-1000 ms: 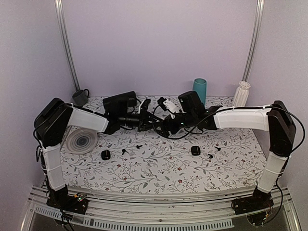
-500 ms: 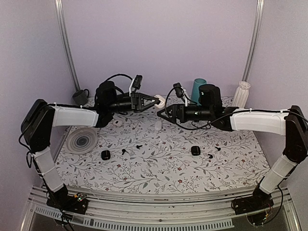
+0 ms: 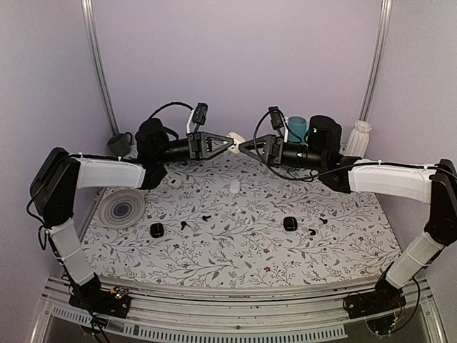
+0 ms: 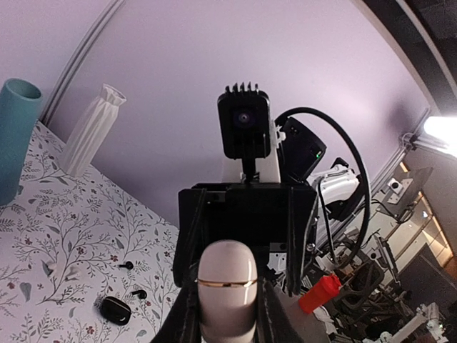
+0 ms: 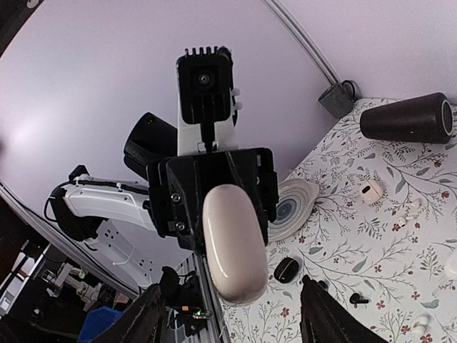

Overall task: Insert the wireless bluetooth earbuds into the charging case
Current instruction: Pass from the left arm to the right

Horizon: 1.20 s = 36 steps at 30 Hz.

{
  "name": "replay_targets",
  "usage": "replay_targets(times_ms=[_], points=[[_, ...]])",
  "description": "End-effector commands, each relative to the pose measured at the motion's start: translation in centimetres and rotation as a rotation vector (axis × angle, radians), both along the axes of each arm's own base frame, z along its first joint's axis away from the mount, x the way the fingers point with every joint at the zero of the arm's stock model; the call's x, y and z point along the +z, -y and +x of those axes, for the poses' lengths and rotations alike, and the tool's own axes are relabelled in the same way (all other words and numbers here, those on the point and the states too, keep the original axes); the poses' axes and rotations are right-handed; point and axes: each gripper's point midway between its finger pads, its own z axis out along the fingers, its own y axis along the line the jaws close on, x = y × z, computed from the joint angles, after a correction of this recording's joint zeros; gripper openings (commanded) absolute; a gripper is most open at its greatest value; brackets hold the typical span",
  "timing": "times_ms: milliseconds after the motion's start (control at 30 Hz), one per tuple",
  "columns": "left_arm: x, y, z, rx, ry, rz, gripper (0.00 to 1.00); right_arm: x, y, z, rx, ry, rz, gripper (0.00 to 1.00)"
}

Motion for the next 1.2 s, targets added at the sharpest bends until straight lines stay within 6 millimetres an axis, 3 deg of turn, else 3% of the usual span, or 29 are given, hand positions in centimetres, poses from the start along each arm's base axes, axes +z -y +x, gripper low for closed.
replay_targets(times_ms=[0, 167, 567, 800, 1000, 1067, 1167], points=[[2.2, -0.7, -1.6, -0.029, 0.084, -0.035, 0.0, 2.6, 0.7, 0.0, 0.007, 0.022, 0.062, 0.61], [2.2, -0.5, -2.2, -0.046, 0.085, -0.036, 0.0, 2.5, 0.2, -0.1, 0.035, 0.023, 0.063, 0.49], [1.8, 0.0, -2.4, -0.037, 0.076, -0.027, 0.0, 2.4, -1.3, -1.1, 0.114, 0.032, 0.06, 0.31], [1.4, 0.0, -2.5, -0.031, 0.064, -0.025, 0.0, 2.1, -1.7, -1.3, 0.132, 0.02, 0.055, 0.3], [1.3, 0.1, -2.8, -0.044, 0.067, -0.024, 0.0, 2.3, -1.8, -1.1, 0.125, 0.021, 0.057, 0.12], [1.2, 0.1, -2.9, -0.045, 0.069, -0.018, 0.05, 2.1, -1.8, -1.0, 0.122, 0.014, 0.049, 0.05], [1.0, 0.0, -3.0, -0.046, 0.074, 0.0, 0.25, 2.0, -1.8, -1.1, 0.123, 0.022, 0.037, 0.04]])
